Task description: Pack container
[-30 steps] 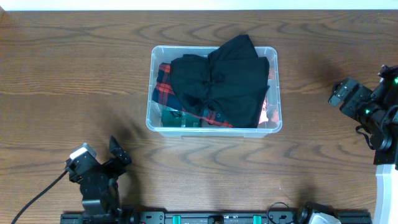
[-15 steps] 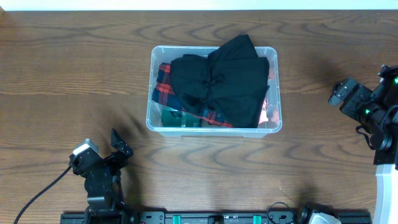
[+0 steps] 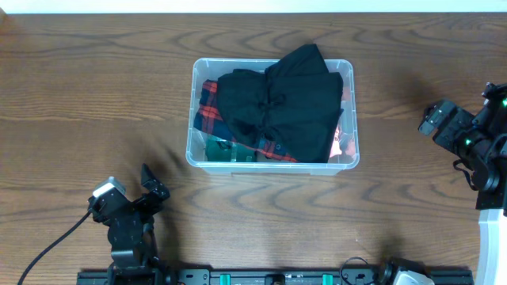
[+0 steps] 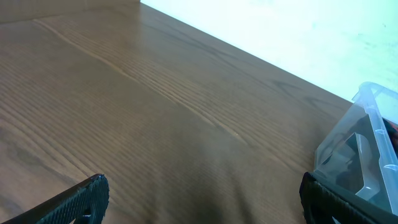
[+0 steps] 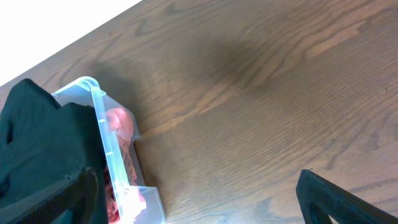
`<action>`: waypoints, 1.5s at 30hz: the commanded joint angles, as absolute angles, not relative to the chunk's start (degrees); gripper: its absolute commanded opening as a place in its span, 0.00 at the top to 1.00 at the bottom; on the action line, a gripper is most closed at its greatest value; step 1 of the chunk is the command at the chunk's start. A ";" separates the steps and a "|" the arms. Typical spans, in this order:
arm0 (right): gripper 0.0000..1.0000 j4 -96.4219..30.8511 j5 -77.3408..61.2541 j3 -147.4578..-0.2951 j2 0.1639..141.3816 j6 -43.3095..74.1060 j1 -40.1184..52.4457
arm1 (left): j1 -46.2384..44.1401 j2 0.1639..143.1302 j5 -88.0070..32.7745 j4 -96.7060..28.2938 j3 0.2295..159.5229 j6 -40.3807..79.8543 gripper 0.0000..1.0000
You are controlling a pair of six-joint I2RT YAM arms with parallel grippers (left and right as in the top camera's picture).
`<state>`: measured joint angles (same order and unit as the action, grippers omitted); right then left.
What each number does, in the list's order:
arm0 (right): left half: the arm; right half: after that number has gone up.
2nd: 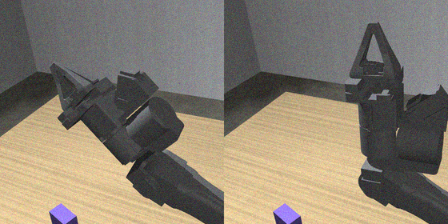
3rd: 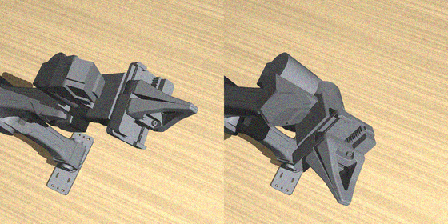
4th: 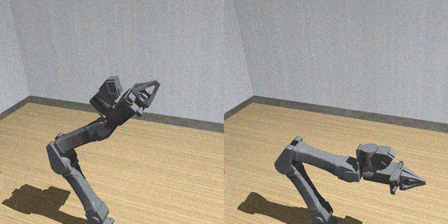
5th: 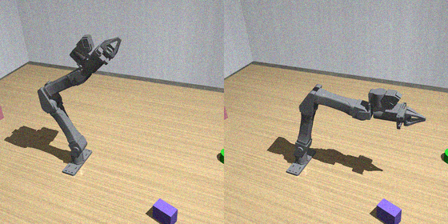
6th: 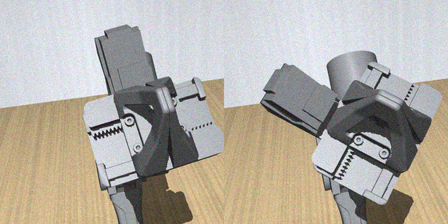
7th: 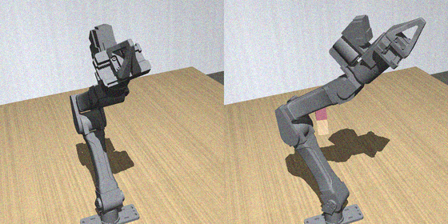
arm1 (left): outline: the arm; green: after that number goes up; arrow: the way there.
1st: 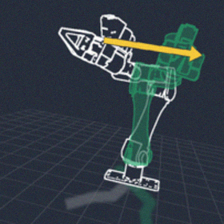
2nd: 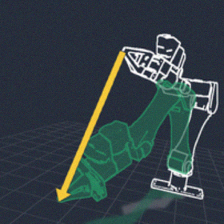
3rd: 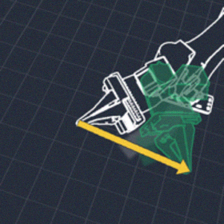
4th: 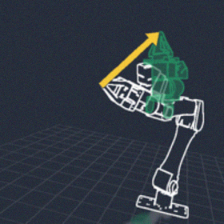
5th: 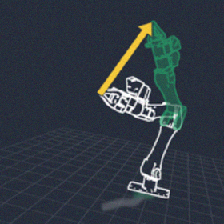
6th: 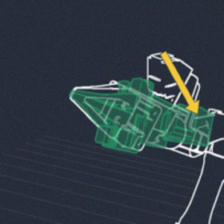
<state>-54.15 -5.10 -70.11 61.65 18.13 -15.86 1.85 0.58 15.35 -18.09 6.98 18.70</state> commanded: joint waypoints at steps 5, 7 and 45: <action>0.01 -54.08 -4.69 -70.48 61.49 17.08 -16.10 | 2.17 0.21 15.66 -18.06 5.61 19.18 0.02; 0.01 -54.08 -4.69 -70.48 61.49 17.08 -16.10 | 2.17 0.21 15.66 -18.06 5.61 19.18 0.02; 0.01 -21.45 -9.47 -13.10 4.03 3.73 -2.55 | 2.20 0.21 15.66 -18.06 5.61 19.18 0.02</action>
